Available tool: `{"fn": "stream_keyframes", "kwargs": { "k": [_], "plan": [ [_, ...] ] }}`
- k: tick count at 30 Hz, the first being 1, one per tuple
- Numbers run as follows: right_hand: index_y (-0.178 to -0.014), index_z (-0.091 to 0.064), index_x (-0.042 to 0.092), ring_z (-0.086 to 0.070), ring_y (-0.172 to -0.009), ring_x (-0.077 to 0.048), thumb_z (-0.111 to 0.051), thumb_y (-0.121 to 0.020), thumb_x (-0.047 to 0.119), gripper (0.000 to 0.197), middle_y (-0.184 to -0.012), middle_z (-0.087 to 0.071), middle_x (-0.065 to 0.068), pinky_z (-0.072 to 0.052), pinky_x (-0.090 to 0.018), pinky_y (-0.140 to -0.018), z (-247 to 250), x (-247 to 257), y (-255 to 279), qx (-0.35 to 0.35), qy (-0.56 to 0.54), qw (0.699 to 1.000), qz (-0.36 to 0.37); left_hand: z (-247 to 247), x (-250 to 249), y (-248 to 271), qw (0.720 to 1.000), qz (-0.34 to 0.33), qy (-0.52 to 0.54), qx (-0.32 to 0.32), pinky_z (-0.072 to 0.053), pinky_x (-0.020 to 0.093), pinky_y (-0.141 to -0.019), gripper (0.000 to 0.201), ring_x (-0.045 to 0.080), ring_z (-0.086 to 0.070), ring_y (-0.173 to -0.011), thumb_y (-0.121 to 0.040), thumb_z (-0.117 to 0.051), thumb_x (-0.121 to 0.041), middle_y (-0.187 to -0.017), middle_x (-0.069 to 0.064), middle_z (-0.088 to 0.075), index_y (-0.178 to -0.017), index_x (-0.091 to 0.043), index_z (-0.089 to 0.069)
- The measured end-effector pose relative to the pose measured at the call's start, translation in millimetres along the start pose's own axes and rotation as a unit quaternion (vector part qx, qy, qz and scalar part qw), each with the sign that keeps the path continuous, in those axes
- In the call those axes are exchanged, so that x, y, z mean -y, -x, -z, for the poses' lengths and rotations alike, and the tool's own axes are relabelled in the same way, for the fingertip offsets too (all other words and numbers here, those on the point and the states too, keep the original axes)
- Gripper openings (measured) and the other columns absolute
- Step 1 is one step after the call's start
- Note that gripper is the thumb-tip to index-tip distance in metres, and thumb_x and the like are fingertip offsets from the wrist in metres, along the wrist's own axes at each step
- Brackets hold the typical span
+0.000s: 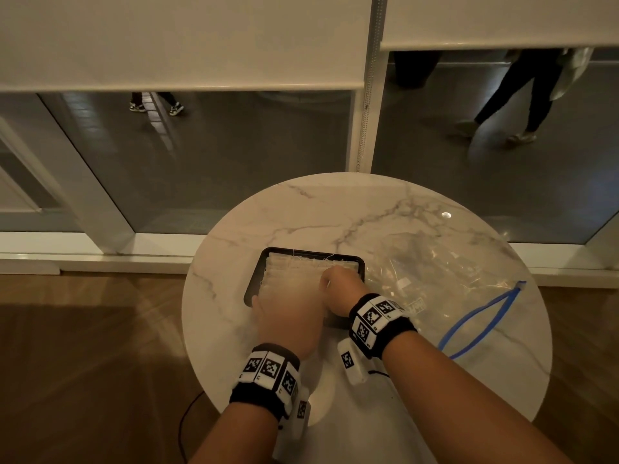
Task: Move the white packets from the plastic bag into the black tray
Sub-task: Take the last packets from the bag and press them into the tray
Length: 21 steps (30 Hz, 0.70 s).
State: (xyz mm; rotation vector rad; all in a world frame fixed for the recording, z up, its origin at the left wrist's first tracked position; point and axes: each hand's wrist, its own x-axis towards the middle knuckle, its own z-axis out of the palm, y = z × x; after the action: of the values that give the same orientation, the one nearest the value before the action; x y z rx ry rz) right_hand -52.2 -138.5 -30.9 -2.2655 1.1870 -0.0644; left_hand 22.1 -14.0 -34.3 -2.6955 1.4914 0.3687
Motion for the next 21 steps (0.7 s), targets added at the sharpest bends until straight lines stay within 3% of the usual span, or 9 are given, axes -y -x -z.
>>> {"fn": "stream_keyframes", "kwargs": {
  "k": [7,13,21],
  "plan": [
    [-0.096,-0.071,0.01,-0.066,-0.094,-0.022,-0.067,-0.088,0.008,0.009,-0.103,-0.069,-0.008,-0.055,-0.029,-0.079,-6,2,-4,-0.013,0.012,1.0,-0.018,-1,-3,3,0.998,0.012,0.05,-0.031,0.004,0.056,-0.124,0.043,0.039,-0.034,-0.138,-0.099,-0.028,-0.049,-0.137,0.022,-0.051,-0.135,-0.036,-0.048],
    [-0.096,-0.072,0.006,-0.068,-0.087,-0.022,-0.064,-0.086,0.002,0.013,-0.098,-0.069,-0.009,-0.056,-0.027,-0.073,-4,3,-8,-0.009,0.025,0.999,-0.035,1,-5,2,1.0,0.016,0.022,-0.007,0.006,0.057,-0.123,0.049,0.041,-0.034,-0.137,-0.1,-0.023,-0.05,-0.136,0.023,-0.051,-0.127,-0.034,-0.06],
    [-0.094,-0.071,0.005,-0.068,-0.087,-0.021,-0.062,-0.085,0.002,0.014,-0.094,-0.071,-0.009,-0.059,-0.029,-0.075,-3,2,-14,-0.004,0.01,0.999,-0.049,0,-6,2,0.999,0.026,0.019,-0.002,0.004,0.059,-0.122,0.047,0.041,-0.039,-0.133,-0.098,-0.025,-0.05,-0.129,0.022,-0.055,-0.122,-0.03,-0.06]
  ]
}}
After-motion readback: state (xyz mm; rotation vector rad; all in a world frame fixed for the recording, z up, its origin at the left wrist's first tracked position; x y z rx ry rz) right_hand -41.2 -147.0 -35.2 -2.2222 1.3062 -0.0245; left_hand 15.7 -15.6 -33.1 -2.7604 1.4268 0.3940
